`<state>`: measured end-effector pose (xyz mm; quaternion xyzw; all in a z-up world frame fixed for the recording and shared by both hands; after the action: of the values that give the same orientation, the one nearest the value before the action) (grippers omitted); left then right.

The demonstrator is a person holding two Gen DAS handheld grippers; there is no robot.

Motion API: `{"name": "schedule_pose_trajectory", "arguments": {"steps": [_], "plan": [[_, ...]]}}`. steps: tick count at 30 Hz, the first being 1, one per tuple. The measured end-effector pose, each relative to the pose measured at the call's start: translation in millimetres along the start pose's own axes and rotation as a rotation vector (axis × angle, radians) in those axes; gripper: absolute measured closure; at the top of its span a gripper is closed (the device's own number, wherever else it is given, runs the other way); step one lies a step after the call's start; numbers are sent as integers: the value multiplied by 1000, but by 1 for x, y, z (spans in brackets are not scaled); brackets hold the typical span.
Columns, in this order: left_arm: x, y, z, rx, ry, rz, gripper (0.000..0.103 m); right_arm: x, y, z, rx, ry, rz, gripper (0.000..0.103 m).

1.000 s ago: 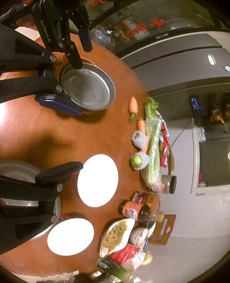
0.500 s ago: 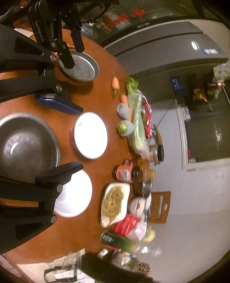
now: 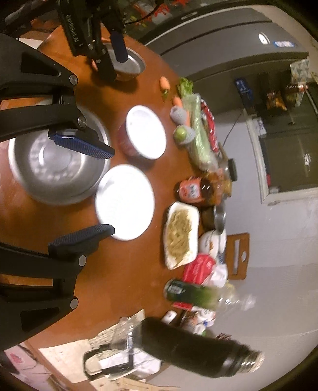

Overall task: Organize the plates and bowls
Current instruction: 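Move the left tool to the large steel bowl and grasp its rim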

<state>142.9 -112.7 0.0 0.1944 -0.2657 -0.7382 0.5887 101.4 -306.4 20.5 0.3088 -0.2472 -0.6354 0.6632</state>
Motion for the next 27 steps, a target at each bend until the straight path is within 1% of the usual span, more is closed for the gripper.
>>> {"name": "schedule_pose_trajectory", "arguments": {"steps": [5, 10, 15, 19, 23, 27], "plan": [[12, -4, -12, -20, -16, -11, 40, 18, -15, -5, -32, -18, -21, 45], [22, -10, -26, -53, -31, -17, 40, 20, -26, -13, -70, -14, -16, 45], [29, -18, -39, -88, -45, -20, 40, 17, -38, -27, -134, 32, -11, 45], [34, -22, -47, -112, -55, -20, 40, 16, -44, -35, -157, 45, -16, 45], [39, -25, -55, -127, -64, -27, 40, 13, -46, -38, -153, 84, -14, 46], [42, -26, -58, -130, -66, -38, 40, 8, -49, -42, -157, 91, 9, 55]]}}
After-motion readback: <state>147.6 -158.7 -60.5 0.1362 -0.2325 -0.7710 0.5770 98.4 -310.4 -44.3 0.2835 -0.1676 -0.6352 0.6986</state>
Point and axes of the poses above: each gripper's, at about its wrist camera, not at the fingertips, and z roughly against the way its jaws point, x to its right, y to its top, the point moved 2 cm from there along -z, roughly the way its jaws point, and after that the axes turned 2 degrees about -x, right-handed, at the moved point
